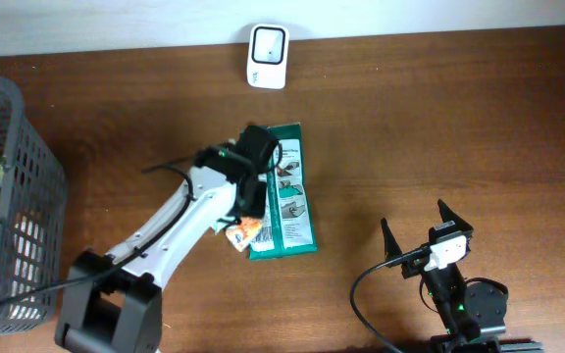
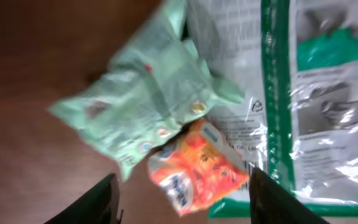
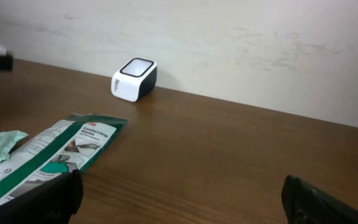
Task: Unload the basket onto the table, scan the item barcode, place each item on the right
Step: 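Place the orange snack packet on the table near the mint packet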
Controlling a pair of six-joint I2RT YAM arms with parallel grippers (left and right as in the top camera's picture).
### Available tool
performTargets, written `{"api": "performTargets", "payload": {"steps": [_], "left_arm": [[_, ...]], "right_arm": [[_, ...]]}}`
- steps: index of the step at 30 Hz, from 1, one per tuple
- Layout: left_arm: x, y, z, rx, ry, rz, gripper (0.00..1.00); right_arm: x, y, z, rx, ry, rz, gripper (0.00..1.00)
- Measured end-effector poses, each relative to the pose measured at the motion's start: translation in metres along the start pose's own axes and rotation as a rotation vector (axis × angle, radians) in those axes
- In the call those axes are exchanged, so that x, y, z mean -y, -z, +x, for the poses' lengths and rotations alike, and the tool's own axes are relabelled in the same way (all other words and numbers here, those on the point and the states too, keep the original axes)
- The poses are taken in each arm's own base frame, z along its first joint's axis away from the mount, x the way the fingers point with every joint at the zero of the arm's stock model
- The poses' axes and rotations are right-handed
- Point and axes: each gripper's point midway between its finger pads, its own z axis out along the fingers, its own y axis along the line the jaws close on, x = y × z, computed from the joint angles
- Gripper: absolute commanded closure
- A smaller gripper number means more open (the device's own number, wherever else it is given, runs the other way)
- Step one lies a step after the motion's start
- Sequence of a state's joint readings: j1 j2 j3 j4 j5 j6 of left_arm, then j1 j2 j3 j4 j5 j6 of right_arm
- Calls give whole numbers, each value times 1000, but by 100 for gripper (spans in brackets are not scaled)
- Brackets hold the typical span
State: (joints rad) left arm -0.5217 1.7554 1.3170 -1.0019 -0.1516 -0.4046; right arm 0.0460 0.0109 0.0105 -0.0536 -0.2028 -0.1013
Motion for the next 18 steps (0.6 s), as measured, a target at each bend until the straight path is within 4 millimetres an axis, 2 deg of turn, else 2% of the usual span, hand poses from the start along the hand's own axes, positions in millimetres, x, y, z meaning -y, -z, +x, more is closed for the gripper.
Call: {"api": "performTargets", "payload": {"steps": [2, 5, 7, 8, 10, 11, 12, 16, 17, 18], "left_arm": [[-7, 30, -23, 63, 25, -6, 39], [-35, 97, -57, 196, 93, 5, 34], [-70, 149, -73, 308, 163, 7, 33], [-87, 168, -75, 349, 197, 4, 34], [-127, 204, -74, 429, 282, -17, 33], [-133, 208, -73, 439, 292, -26, 33], [-172, 230, -65, 497, 387, -60, 33], [-267, 246, -31, 527, 640, -192, 33], [-286, 247, -22, 524, 694, -223, 33], [-298, 247, -16, 521, 727, -242, 33]], "right_arm": [[0, 0, 0, 0, 0, 0, 2], [0, 0, 0, -1, -1, 0, 2], [0, 0, 0, 0, 0, 0, 2], [0, 0, 0, 0, 0, 0, 2], [0, 0, 0, 0, 0, 0, 2], [0, 0, 0, 0, 0, 0, 2], [0, 0, 0, 0, 0, 0, 2], [0, 0, 0, 0, 0, 2, 2], [0, 0, 0, 0, 0, 2, 2], [0, 0, 0, 0, 0, 2, 2]]}}
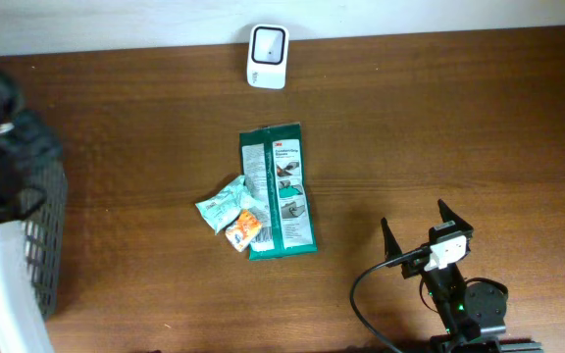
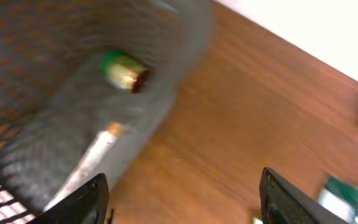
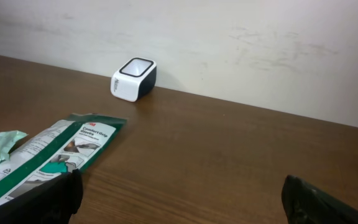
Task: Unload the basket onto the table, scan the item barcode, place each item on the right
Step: 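Place the orange snack packet on the table near the mint packet, then reach into the basket and grasp the white 250 ml tube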
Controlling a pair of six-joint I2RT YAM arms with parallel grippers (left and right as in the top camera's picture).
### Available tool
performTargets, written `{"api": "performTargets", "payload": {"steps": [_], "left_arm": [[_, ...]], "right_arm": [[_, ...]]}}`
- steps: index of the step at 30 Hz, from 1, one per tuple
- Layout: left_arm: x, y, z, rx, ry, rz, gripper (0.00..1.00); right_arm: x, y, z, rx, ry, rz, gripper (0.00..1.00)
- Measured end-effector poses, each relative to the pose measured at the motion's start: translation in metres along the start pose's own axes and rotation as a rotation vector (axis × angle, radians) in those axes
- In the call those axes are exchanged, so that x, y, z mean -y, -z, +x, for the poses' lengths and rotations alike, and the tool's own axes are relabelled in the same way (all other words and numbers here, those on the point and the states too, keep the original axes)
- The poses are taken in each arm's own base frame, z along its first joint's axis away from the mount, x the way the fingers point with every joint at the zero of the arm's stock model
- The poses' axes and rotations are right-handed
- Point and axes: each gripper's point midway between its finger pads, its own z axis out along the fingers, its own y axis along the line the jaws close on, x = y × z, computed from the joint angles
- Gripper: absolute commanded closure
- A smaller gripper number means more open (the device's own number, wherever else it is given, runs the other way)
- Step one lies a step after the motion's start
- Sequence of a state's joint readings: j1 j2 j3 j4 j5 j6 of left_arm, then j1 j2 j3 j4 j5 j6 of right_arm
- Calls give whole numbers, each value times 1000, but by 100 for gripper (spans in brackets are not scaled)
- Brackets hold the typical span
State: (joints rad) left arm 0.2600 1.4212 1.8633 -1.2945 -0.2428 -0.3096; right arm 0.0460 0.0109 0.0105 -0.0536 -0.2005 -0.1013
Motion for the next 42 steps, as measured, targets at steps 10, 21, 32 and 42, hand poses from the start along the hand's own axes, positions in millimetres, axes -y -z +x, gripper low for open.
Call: {"api": "performTargets", "payload": {"steps": [10, 21, 32, 42], "left_arm": [[-154, -39, -13, -35, 341, -282, 36], [-177, -151, 79, -425, 220, -219, 42], [-166, -218, 182, -543, 58, -102, 35], [-166, -240, 210, -517, -56, -80, 87]], "right_arm": [[0, 0, 0, 0, 0, 0, 2], [0, 0, 0, 0, 0, 0, 2], [0, 0, 0, 0, 0, 0, 2], [0, 0, 0, 0, 0, 0, 2]]}}
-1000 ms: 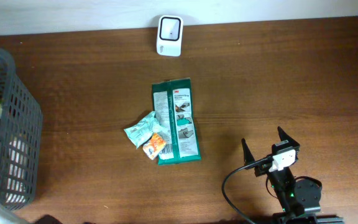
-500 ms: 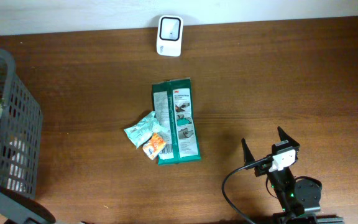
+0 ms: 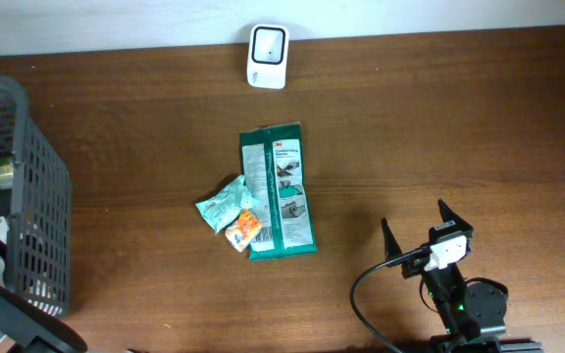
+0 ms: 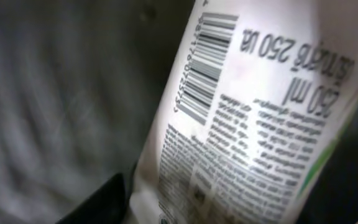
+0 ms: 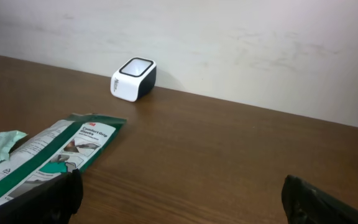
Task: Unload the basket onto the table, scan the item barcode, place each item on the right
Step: 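Reach into the basket and grasp the white 250 ml tube, then place the white tube on top of the wipes pack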
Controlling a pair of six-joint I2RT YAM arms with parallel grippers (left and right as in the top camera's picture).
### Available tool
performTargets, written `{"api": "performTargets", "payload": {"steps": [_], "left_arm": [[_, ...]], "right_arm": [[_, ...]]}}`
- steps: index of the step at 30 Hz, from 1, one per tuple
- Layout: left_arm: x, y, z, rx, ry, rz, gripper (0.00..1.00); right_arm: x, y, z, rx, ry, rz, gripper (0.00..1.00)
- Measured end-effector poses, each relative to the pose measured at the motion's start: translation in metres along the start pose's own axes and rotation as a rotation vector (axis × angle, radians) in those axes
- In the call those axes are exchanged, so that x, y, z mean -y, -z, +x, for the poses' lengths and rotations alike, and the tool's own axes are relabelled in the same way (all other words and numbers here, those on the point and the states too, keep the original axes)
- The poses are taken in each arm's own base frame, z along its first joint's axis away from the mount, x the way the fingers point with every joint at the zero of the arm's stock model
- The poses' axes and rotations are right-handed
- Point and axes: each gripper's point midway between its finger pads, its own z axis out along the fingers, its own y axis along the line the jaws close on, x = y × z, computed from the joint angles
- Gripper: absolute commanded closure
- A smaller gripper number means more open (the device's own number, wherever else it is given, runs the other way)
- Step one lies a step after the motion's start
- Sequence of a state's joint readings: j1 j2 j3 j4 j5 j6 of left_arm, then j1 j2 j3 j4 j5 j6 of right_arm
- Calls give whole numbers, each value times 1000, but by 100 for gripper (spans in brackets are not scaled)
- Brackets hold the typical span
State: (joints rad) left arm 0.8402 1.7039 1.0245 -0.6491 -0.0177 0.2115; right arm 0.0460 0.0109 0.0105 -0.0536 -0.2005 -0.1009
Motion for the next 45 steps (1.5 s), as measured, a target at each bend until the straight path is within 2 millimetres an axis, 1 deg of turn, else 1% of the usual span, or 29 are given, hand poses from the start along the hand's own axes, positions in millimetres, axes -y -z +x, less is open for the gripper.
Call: {"api": "performTargets", "payload": {"steps": [1, 2, 5, 8, 9, 10, 12, 14, 16, 17, 18, 20, 21, 23, 28, 29, 31, 32, 33, 34, 35, 36, 38, 39, 41, 45], "left_arm": [[-1, 0, 0, 2, -14, -7, 97], [-2, 2, -2, 7, -25, -13, 100], [-8, 8, -3, 13, -38, -49, 100], [-7, 15, 0, -21, -37, -42, 100], [-7, 21, 3, -45, -34, -36, 100], [-7, 27, 0, -44, -27, -36, 100], [-11, 44, -14, -5, 1, -44, 100], [-16, 74, -38, 91, 29, -63, 100], [-22, 118, -66, 230, 60, -84, 100], [-24, 151, -81, 328, 79, -95, 100], [-23, 182, -91, 420, 94, -101, 100], [-16, 236, -101, 575, 109, -101, 100], [-9, 262, -103, 650, 102, -94, 100], [6, 288, -105, 733, 81, -75, 100], [61, 348, -105, 938, -31, 22, 100], [68, 361, -103, 978, -47, 39, 100], [87, 388, -91, 1054, -91, 85, 100], [95, 395, -85, 1071, -109, 105, 100], [105, 402, -76, 1081, -135, 132, 100], [114, 403, -69, 1074, -160, 158, 100], [122, 401, -64, 1058, -183, 175, 100], [137, 395, -54, 1018, -226, 209, 100], [170, 377, -37, 920, -308, 279, 100], [181, 370, -31, 877, -328, 306, 100], [216, 343, -9, 729, -386, 368, 100], [273, 298, 31, 473, -445, 424, 100]], "right_arm": [[0, 0, 0, 0, 0, 0, 2], [0, 0, 0, 0, 1, 0, 2], [0, 0, 0, 0, 0, 0, 2], [0, 0, 0, 0, 0, 0, 2], [0, 0, 0, 0, 1, 0, 2], [0, 0, 0, 0, 1, 0, 2], [0, 0, 0, 0, 0, 0, 2], [0, 0, 0, 0, 0, 0, 2], [0, 0, 0, 0, 0, 0, 2], [0, 0, 0, 0, 0, 0, 2], [0, 0, 0, 0, 1, 0, 2], [0, 0, 0, 0, 0, 0, 2], [0, 0, 0, 0, 0, 0, 2], [0, 0, 0, 0, 0, 0, 2], [0, 0, 0, 0, 0, 0, 2], [0, 0, 0, 0, 1, 0, 2], [0, 0, 0, 0, 1, 0, 2], [0, 0, 0, 0, 0, 0, 2], [0, 0, 0, 0, 0, 0, 2], [0, 0, 0, 0, 0, 0, 2], [0, 0, 0, 0, 1, 0, 2], [0, 0, 0, 0, 0, 0, 2], [0, 0, 0, 0, 0, 0, 2], [0, 0, 0, 0, 0, 0, 1], [0, 0, 0, 0, 0, 0, 2], [0, 0, 0, 0, 0, 0, 2]]}}
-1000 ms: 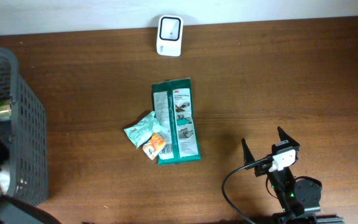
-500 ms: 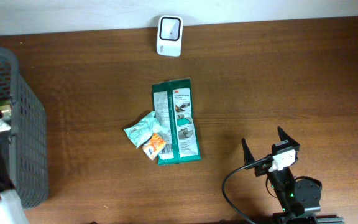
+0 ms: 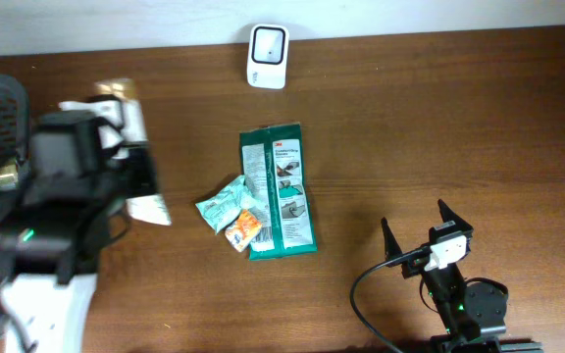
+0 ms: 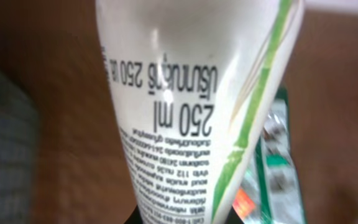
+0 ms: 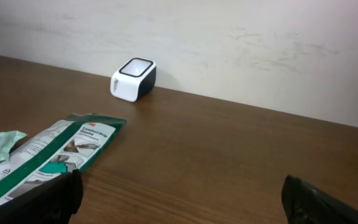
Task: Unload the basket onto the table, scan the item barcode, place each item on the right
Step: 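Place the white tube on top of the wipes pack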
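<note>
A white tube (image 4: 191, 106) with a green stripe and "250 ml" print fills the left wrist view; no barcode shows on this face. My left gripper (image 4: 185, 219) is shut on the tube, with only dark finger edges showing at the bottom. In the overhead view the tube (image 3: 137, 137) sticks out from under the left arm, above the table between the basket and the packets. The white scanner (image 3: 268, 43) stands at the far edge, also in the right wrist view (image 5: 133, 79). My right gripper (image 5: 182, 199) rests open at the front right, holding nothing.
A grey mesh basket stands at the left edge with a green-capped bottle inside. A long green package (image 3: 279, 191), a pale green packet (image 3: 222, 204) and a small orange packet (image 3: 246, 227) lie mid-table.
My left arm was down inside the basket, close against the white tube. Now it is out over the table to the right of the basket, with the tube in its gripper. The right arm has not moved.
My left gripper first hung open over the pale green and orange packets beside the green package. Then it was at the basket, still open. Then it was inside the basket against the white tube. Now it holds the tube above the table.
</note>
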Controlling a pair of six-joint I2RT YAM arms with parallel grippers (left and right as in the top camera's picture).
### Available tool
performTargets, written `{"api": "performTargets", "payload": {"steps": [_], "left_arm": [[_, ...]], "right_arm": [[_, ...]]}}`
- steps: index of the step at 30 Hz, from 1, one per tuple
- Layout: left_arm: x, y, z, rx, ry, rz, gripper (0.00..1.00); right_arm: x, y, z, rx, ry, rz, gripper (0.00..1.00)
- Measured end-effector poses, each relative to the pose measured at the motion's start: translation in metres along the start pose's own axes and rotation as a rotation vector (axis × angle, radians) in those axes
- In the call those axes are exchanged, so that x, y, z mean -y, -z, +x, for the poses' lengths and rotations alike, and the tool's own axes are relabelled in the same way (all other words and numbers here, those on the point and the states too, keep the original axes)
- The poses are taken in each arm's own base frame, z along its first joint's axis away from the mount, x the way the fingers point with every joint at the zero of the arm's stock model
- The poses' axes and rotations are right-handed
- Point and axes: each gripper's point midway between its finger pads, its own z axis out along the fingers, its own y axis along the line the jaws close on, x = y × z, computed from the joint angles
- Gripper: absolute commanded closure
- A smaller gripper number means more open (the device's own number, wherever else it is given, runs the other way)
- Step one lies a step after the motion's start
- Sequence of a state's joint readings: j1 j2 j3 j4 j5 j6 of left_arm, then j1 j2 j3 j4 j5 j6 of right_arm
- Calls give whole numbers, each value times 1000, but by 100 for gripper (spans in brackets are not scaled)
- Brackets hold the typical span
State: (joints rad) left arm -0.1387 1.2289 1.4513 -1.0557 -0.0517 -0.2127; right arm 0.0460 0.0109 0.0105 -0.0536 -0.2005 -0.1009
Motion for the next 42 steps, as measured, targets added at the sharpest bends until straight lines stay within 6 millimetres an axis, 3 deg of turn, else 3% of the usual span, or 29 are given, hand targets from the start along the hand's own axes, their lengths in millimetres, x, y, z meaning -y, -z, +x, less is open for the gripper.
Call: {"api": "performTargets", "payload": {"steps": [4, 7, 15, 17, 19, 20, 22, 27, 29, 31, 33, 35, 38, 40, 42], "left_arm": [[64, -56, 42, -235, -7, 77, 100], [97, -93, 71, -357, 34, 75, 100], [178, -177, 134, -452, -29, 66, 100], [182, -183, 137, -436, -45, 52, 100], [186, -196, 142, -413, -69, 24, 87], [185, -201, 147, -414, -83, 4, 56], [185, -209, 155, -420, -97, -15, 34], [186, -212, 148, -396, -97, -25, 29], [182, -207, 139, -405, -108, -36, 28], [176, -192, 112, -406, -116, -47, 29], [165, -170, 71, -390, -103, -58, 30], [144, -136, 15, -324, -61, -57, 30], [86, -72, -67, -161, 46, -87, 30], [27, -25, -108, -41, 154, -150, 30], [-32, 10, -129, 49, 264, -229, 32]], "right_arm": [[0, 0, 0, 0, 1, 0, 2], [0, 0, 0, 0, 1, 0, 2], [0, 0, 0, 0, 0, 0, 2], [0, 0, 0, 0, 0, 0, 2], [0, 0, 0, 0, 0, 0, 2], [0, 0, 0, 0, 0, 0, 2], [0, 0, 0, 0, 0, 0, 1], [0, 0, 0, 0, 0, 0, 2], [0, 0, 0, 0, 0, 0, 2], [0, 0, 0, 0, 0, 0, 2], [0, 0, 0, -1, 0, 0, 2], [0, 0, 0, 0, 0, 0, 2], [0, 0, 0, 0, 0, 0, 2], [0, 0, 0, 0, 0, 0, 2], [0, 0, 0, 0, 1, 0, 2]]}}
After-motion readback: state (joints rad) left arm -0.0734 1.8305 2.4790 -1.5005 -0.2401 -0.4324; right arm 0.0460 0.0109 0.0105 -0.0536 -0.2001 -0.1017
